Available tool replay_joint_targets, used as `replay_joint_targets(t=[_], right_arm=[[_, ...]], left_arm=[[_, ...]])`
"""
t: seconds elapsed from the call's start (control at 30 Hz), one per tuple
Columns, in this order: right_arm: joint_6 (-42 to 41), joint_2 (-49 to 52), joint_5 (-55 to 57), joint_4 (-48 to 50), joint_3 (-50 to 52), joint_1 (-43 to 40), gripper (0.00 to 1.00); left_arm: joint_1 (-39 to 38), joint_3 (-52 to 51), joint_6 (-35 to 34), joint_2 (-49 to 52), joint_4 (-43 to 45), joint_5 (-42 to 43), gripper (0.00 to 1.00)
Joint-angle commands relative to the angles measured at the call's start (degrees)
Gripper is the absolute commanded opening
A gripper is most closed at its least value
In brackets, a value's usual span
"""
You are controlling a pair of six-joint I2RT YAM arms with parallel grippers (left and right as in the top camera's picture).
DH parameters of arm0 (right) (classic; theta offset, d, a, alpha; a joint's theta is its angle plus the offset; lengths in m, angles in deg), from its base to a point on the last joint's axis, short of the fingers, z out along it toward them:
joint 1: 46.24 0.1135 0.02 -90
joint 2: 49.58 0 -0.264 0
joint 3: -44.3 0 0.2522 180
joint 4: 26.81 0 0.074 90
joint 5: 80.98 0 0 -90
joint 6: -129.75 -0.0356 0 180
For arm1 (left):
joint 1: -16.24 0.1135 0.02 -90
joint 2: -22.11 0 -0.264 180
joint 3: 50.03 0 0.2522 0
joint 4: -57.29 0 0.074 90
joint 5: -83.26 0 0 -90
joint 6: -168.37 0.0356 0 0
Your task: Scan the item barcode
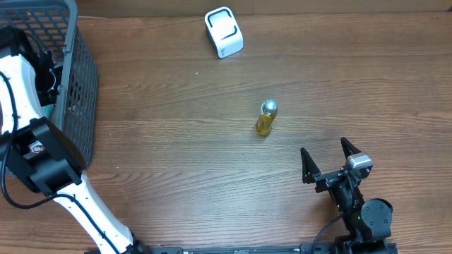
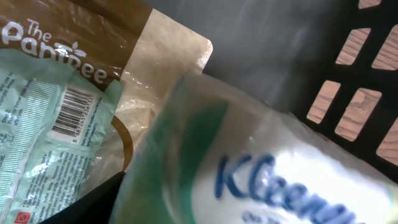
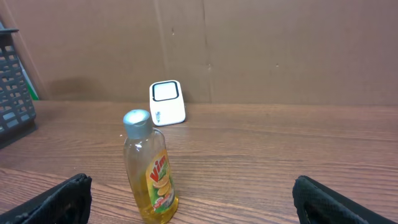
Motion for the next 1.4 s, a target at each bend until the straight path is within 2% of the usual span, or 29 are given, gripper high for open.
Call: replay_joint_targets(t=[0.0, 0.53, 0.97, 1.2, 1.37], right_arm=[[0.11, -0.63, -0.31, 0.26, 0.61, -0.13, 1.0], [0.11, -0.63, -0.31, 0.26, 0.61, -0.11, 1.0], [0.11, -0.63, -0.31, 0.26, 0.61, -0.13, 1.0], [0.11, -0.63, -0.31, 0.26, 0.61, -0.13, 1.0], [0.11, -0.63, -0.31, 0.26, 0.61, -0.13, 1.0]], left_arm=[[-0.07, 0.9, 0.7, 1.03, -0.55, 0.2, 0.71], [-0.11, -0.92, 0.63, 1.29, -0.55, 0.17, 0.74], [-0.07, -0.66, -1.53, 1.11, -0.61, -0.42, 0.52], [-0.04, 8.55, -6.12, -1.99, -4.13, -3.32, 0.44], [-0.11, 14.38, -9.38, -7.43, -5.31, -3.23, 0.43]])
